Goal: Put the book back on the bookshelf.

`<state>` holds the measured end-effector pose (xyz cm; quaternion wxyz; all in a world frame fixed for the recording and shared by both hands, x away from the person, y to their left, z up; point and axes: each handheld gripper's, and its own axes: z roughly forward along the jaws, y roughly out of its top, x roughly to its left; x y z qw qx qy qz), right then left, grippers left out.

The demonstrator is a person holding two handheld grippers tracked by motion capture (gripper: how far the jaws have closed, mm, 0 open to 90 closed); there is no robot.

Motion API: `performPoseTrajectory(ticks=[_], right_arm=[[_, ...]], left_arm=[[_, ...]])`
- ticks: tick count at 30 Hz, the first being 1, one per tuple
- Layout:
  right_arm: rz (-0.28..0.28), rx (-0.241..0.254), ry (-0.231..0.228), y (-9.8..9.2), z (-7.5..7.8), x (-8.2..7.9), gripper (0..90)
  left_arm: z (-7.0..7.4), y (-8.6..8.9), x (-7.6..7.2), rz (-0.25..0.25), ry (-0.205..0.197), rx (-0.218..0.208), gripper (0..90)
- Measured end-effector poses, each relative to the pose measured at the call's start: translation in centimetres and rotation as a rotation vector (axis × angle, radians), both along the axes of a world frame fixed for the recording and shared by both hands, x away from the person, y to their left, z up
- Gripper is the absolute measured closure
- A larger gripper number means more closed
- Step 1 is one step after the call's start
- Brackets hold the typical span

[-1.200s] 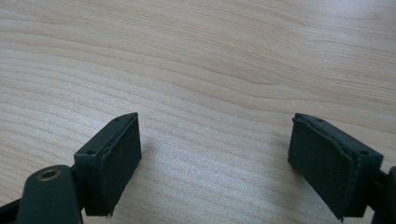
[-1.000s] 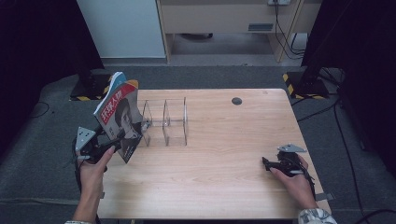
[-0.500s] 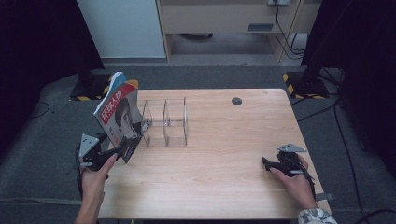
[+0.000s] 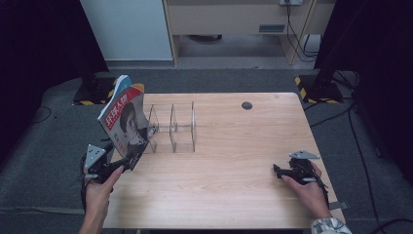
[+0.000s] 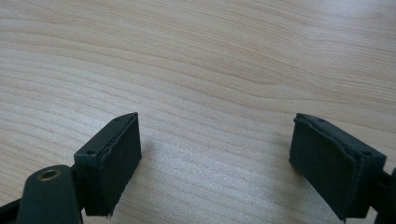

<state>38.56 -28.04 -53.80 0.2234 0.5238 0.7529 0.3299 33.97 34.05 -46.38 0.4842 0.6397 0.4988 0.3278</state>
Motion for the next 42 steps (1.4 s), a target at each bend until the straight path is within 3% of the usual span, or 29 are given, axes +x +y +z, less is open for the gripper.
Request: performPoseTrajectory(ticks=[11,33,42], right_arm=[[0.001,-0.001,-0.003,0.0,0.0,0.0,16.6],[0.002,-0.001,-0.002,0.0,0.0,0.1,16.6],[0.002,-0.001,-0.002,0.0,0.0,0.1,16.6]], left_arm=[[-0.9,-0.5,-1.2,-0.031,0.047,0.015,9.3],[-1.2,-1.4,-3.7,-0.096,0.074,0.047,10.2],[-1.3,-2.4,-3.7,-0.141,0.079,0.056,10.1]])
